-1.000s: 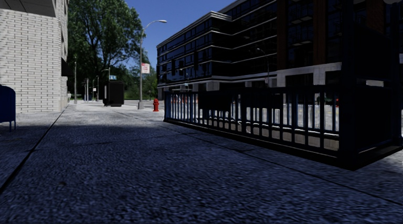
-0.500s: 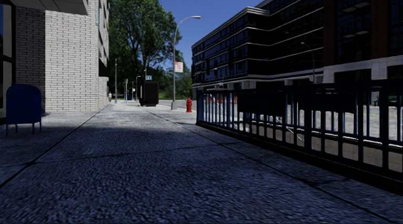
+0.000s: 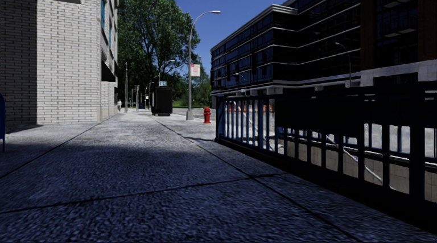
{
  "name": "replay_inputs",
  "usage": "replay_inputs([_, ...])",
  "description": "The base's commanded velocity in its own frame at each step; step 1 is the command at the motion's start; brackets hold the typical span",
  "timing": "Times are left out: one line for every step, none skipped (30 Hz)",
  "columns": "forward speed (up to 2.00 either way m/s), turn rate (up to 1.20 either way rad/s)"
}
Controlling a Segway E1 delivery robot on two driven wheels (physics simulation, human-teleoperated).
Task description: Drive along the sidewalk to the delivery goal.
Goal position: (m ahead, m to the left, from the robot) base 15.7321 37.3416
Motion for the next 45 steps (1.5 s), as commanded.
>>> replay_inputs([2.00, 0.23])
replay_inputs([2.00, 0.25])
replay_inputs([2.00, 0.26])
replay_inputs([2.00, 0.27])
replay_inputs([2.00, 0.27])
replay_inputs([2.00, 0.27])
replay_inputs([2.00, 0.28])
replay_inputs([2.00, 0.28])
replay_inputs([2.00, 0.30])
replay_inputs([2.00, 0.32])
replay_inputs([2.00, 0.33])
replay_inputs([2.00, 0.33])
replay_inputs([2.00, 0.33])
replay_inputs([2.00, 0.34])
replay_inputs([2.00, 0.36])
replay_inputs([2.00, 0.36])
replay_inputs([2.00, 0.39])
replay_inputs([2.00, 0.41])
replay_inputs([2.00, 0.41])
replay_inputs([2.00, 0.43])
replay_inputs([2.00, 0.43])
replay_inputs([2.00, 0.43])
replay_inputs([2.00, 0.43])
replay_inputs([2.00, 0.43])
replay_inputs([2.00, 0.43])
replay_inputs([2.00, 0.43])
replay_inputs([2.00, 0.43])
replay_inputs([2.00, 0.43])
replay_inputs([2.00, 0.43])
replay_inputs([2.00, 0.43])
replay_inputs([2.00, 0.43])
replay_inputs([2.00, 0.43])
replay_inputs([2.00, 0.43])
replay_inputs([2.00, 0.43])
replay_inputs([2.00, 0.43])
replay_inputs([2.00, 0.43])
replay_inputs([2.00, 0.43])
replay_inputs([2.00, 0.43])
replay_inputs([2.00, 0.43])
replay_inputs([2.00, 0.43])
replay_inputs([2.00, 0.43])
replay_inputs([2.00, 0.43])
replay_inputs([2.00, 0.43])
replay_inputs([2.00, 0.43])
replay_inputs([2.00, 0.43])
